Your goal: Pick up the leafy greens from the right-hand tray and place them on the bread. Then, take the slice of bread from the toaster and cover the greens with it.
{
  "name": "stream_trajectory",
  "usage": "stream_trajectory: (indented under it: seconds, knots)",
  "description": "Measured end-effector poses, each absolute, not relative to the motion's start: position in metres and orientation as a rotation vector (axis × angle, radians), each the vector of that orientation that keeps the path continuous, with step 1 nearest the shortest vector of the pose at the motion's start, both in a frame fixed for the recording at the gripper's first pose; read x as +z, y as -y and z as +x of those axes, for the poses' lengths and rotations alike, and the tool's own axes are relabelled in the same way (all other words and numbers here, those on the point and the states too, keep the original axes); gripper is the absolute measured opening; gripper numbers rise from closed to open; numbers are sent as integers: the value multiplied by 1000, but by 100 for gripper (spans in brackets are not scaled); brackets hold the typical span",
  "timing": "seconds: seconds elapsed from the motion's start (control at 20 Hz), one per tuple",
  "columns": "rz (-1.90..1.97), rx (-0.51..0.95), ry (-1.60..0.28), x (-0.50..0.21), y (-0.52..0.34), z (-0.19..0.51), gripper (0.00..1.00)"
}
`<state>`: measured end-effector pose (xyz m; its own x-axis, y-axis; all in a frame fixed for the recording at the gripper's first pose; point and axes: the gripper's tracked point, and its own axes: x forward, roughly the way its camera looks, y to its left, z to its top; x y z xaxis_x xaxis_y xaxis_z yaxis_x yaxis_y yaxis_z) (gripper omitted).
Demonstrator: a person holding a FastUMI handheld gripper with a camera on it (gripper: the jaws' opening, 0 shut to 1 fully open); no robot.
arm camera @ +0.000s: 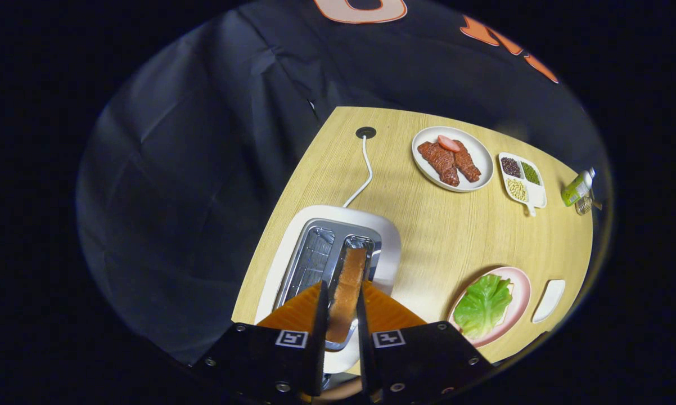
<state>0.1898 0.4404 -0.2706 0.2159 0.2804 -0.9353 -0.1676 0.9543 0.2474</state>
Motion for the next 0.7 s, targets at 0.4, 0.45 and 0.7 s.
stream_trajectory:
  seconds: [0.4, 0.45, 0.7]
  knots:
    - [224, 361, -1251, -233, -429, 189, 14]
    - [241, 369, -1235, -224, -425, 188, 14]
    - [303, 427, -1151, -190, -398, 172, 14]
